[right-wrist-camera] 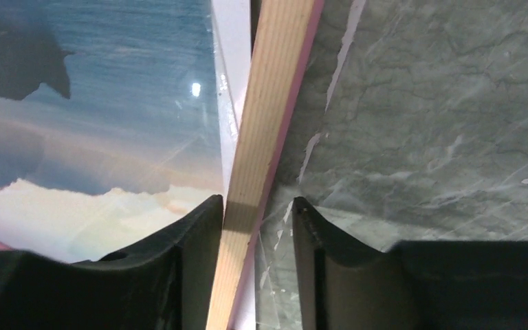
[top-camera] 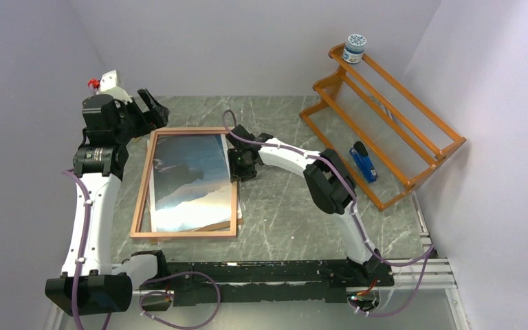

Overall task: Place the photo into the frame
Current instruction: Move the photo frame to the center of the board.

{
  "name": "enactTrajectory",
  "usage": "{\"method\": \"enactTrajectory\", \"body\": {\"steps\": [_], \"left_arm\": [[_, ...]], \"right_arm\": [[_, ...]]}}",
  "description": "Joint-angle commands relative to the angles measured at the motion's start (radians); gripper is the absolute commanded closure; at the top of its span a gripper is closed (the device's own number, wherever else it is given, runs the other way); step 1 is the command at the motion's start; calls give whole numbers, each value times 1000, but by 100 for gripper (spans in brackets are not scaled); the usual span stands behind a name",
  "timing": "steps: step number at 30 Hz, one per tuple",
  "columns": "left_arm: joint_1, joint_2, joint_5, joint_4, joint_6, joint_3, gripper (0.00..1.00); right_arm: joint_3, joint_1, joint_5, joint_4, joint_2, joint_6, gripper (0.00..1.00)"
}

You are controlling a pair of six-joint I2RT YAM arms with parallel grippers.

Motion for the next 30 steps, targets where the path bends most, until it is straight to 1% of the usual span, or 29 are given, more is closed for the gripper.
{"method": "enactTrajectory", "body": {"steps": [1, 2, 4, 11, 16, 21, 24, 27, 30], "left_arm": [[2, -37, -31, 16, -17, -23, 5], [3, -39, -37, 16, -16, -25, 5], [3, -42, -44, 13, -15, -27, 5], [3, -36, -58, 11, -13, -28, 5], [4, -32, -62, 10, -15, -35, 5], [2, -30, -66, 8, -17, -42, 5], [3, -27, -66, 15, -15, -57, 5], [2, -19, -79, 20, -19, -72, 5], [3, -9, -80, 31, -25, -90, 5]], "right_arm": [[86, 15, 108, -92, 42, 26, 58], [105, 16, 132, -113, 50, 30, 61], [123, 16, 153, -142, 53, 37, 74], [148, 10, 126, -138, -16, 51, 99], [153, -33, 63, -137, -83, 59, 100], [54, -107, 2, -104, -171, 10, 100], [-8, -169, -72, -97, -212, -82, 100], [-76, -214, -68, -115, -250, -230, 100], [-171, -272, -87, -91, -307, -330, 100]]}}
